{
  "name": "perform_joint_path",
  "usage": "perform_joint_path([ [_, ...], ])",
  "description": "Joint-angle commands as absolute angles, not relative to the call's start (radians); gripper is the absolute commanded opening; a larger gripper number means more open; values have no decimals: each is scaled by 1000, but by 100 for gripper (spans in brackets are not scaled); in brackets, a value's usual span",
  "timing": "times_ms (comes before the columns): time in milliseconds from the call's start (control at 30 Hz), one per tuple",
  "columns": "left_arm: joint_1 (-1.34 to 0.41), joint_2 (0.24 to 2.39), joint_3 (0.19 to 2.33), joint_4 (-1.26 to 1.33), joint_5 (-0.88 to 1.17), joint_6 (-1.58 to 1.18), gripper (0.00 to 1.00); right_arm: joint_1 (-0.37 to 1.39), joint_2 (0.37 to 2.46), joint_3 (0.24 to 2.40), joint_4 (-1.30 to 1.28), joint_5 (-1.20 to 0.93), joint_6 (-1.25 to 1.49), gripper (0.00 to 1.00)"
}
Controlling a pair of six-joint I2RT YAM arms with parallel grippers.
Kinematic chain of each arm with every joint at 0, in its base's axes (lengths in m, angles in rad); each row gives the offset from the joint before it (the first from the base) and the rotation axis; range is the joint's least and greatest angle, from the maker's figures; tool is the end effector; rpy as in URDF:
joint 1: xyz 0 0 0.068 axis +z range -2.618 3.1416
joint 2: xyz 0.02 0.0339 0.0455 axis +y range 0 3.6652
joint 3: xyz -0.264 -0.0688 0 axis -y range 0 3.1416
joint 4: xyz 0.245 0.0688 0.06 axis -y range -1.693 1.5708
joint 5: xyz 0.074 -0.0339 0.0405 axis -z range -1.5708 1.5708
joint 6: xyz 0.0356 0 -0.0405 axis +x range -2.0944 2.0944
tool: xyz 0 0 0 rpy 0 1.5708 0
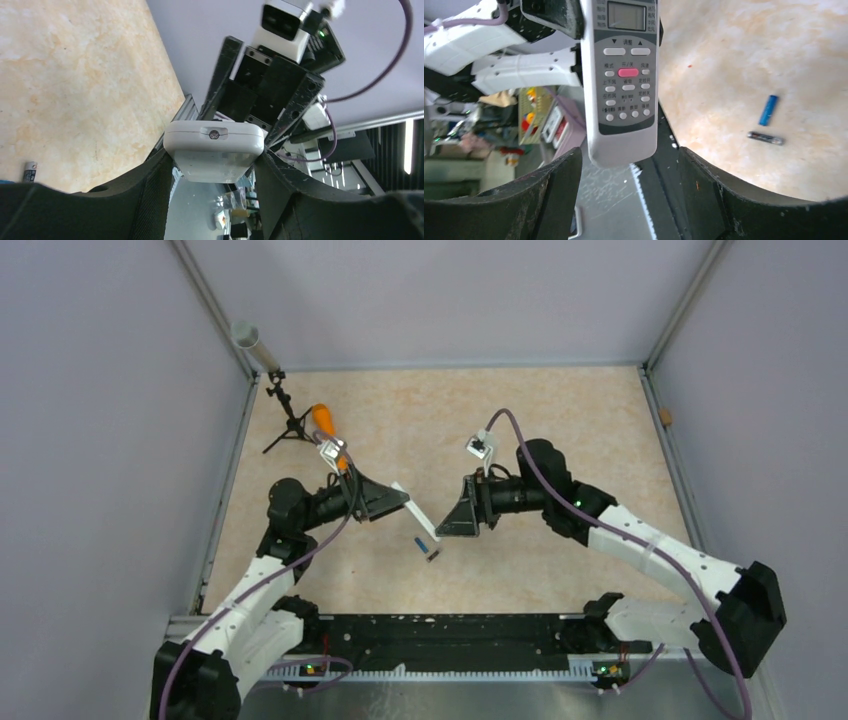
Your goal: Load the batteries into the remote control
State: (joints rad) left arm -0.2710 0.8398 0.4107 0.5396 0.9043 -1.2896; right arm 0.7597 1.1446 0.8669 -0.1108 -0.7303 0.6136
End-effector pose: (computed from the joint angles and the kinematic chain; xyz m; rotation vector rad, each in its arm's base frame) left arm 0.1726 -0.0770 0.2733 -0.0224 1.8381 -1.8275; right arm 0.1692 0.1935 0.3063 -0.7075 2.1051 1.5513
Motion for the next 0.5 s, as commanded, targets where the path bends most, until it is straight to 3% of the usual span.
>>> perform_joint_path([
  [0,-260,820,454,450,833,-1247,0,806,1070,942,-246,-500,484,69],
  [467,-256,802,500,147,734,-1186,0,1038,1207,1141,-375,-38,322,66],
])
